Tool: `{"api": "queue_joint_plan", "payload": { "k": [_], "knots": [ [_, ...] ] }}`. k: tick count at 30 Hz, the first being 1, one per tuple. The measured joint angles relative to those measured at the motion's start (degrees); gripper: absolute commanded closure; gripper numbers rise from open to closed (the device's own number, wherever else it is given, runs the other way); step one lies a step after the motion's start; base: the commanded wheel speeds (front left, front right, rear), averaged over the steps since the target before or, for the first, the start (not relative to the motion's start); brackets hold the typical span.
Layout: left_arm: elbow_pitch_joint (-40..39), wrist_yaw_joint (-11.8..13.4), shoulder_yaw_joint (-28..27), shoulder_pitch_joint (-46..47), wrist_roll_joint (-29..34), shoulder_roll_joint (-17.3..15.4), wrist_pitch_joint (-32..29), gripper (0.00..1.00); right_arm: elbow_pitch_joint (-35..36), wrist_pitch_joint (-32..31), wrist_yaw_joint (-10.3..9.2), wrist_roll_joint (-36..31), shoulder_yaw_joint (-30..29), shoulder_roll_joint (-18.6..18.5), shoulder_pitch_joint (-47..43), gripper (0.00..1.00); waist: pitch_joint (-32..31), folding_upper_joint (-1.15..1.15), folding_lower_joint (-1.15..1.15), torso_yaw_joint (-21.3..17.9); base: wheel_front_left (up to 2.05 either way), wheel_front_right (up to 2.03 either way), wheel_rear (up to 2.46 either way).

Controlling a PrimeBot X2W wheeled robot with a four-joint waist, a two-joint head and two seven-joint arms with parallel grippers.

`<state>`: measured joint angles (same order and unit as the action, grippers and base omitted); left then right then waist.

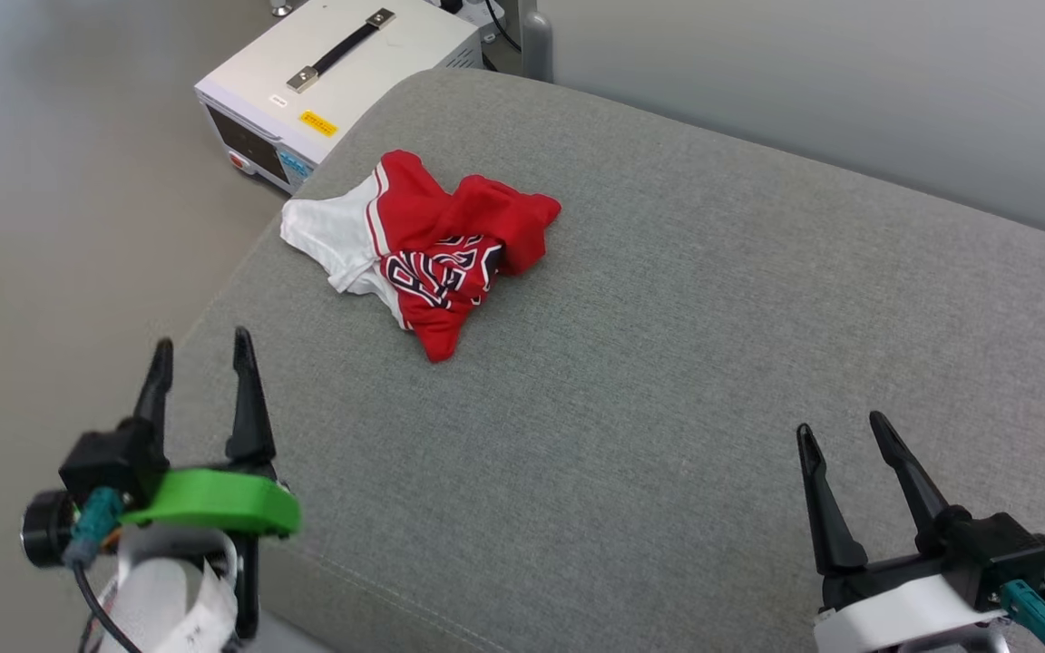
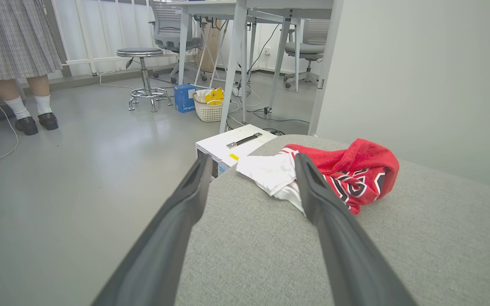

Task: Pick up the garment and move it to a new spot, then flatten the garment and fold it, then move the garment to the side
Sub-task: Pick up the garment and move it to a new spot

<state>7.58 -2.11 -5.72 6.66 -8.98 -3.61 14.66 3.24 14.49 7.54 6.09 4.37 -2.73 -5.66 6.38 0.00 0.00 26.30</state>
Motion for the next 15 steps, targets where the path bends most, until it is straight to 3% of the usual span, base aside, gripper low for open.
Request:
{"api": "queue_joint_plan", "payload": {
  "k": [6,10,15],
  "knots": [
    [4.9,-3.9,-3.0,13.9,-0.1,-4.6,0.0,0.0,0.8,0.0,0.0,-1.4,0.3,-0.5,2.8,0.0,3.1,0.0,0.0,-1.9,0.0,0.0,0.0],
    [9.8,-4.8,-3.0,23.1,-2.0,-8.2,0.0,0.0,1.6,0.0,0.0,-1.4,0.3,-1.5,4.8,0.0,5.9,0.0,0.01,-3.4,0.0,0.0,0.0],
    [17.7,-5.2,3.6,32.0,-6.9,-14.4,0.0,0.0,2.4,0.2,0.0,-1.6,0.6,-2.0,6.5,0.0,9.3,0.0,0.01,-5.4,0.0,0.0,0.0]
  ]
}}
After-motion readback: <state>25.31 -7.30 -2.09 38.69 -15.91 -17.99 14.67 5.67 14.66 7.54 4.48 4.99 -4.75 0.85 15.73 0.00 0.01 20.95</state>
